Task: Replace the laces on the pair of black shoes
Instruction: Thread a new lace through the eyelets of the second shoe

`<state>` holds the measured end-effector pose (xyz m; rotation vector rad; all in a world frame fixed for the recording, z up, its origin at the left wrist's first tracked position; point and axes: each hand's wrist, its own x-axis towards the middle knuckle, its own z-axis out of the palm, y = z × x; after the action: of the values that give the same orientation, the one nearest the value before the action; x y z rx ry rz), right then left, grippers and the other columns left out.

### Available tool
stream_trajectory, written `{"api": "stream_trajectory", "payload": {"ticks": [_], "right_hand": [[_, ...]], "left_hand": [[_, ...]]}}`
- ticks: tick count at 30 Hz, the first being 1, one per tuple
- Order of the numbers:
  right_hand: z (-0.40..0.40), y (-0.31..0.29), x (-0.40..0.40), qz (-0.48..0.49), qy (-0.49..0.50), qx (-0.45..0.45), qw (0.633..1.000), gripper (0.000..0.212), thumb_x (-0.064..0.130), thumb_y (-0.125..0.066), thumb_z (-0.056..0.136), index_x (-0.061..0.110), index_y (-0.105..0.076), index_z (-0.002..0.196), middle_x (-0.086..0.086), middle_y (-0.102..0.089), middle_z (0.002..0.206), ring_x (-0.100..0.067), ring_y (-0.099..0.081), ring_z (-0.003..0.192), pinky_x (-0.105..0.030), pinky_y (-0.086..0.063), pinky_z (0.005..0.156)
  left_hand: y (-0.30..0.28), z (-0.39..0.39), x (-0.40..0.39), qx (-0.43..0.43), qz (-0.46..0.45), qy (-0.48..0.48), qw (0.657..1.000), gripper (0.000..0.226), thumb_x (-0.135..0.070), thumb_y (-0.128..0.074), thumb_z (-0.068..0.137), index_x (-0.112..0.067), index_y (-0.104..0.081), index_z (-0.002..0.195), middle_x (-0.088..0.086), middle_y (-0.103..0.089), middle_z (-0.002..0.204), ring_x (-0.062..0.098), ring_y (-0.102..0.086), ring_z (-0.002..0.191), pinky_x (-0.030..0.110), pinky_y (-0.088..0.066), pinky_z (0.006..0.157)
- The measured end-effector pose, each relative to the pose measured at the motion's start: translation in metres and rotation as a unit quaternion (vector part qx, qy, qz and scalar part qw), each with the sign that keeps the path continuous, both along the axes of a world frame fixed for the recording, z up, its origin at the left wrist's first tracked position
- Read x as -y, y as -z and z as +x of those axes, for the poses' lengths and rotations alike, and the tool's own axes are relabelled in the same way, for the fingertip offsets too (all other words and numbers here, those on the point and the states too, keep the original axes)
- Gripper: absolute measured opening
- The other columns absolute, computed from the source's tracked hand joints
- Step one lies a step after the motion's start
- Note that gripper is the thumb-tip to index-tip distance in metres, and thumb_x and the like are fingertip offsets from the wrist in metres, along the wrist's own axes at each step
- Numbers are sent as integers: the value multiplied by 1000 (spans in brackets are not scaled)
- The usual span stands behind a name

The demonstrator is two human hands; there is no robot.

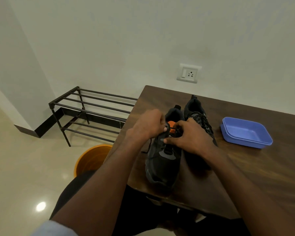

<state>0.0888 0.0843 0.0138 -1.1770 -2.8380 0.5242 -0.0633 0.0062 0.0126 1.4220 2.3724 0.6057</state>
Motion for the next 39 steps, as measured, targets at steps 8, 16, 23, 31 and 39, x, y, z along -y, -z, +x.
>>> {"api": "stream_trajectory", "payload": {"ticks": [8,16,23,31,39], "right_hand": [[2,0,-2,-12,9,-12,1000,68,75,-78,70,32,-60,120,3,-45,111,-19,-55,101,-44,-56,90],[1,-2,-1,-5,9,-3,1000,68,73,-78,72,32,-60,122,3,-44,114,-17,-54,102,-43,-55,91],[-1,-2,-1,-16,25,-8,1000,64,69,-80,72,33,-57,119,2,-45,118,-16,-53,103,-41,-54,90],[-8,1,25,95,-125,-39,987,40,47,-59,99,36,-53,138,-2,-46,122,-23,-50,115,-47,-53,93],[-14,-1,36,89,-62,-22,994,19,41,-68,96,24,-58,96,2,-58,97,-20,-61,84,-41,-57,76]], "left_hand": [[-30,-7,4,310,320,-75,892,12,-23,-55,106,-12,-56,101,2,-69,78,19,-68,74,35,-55,67],[1,-4,-4,19,36,-22,999,14,-22,-76,90,-17,-69,80,-2,-70,84,14,-65,81,23,-43,60],[-9,-7,-4,225,158,-88,957,8,-13,-57,103,-8,-59,97,10,-74,95,21,-74,89,48,-64,80],[-5,-15,2,11,125,-97,987,19,-25,-66,100,-21,-57,83,0,-68,91,14,-63,83,30,-51,73],[-4,-18,9,-34,73,-118,990,23,-31,-70,96,-16,-61,81,3,-64,80,20,-63,78,38,-57,74]]}}
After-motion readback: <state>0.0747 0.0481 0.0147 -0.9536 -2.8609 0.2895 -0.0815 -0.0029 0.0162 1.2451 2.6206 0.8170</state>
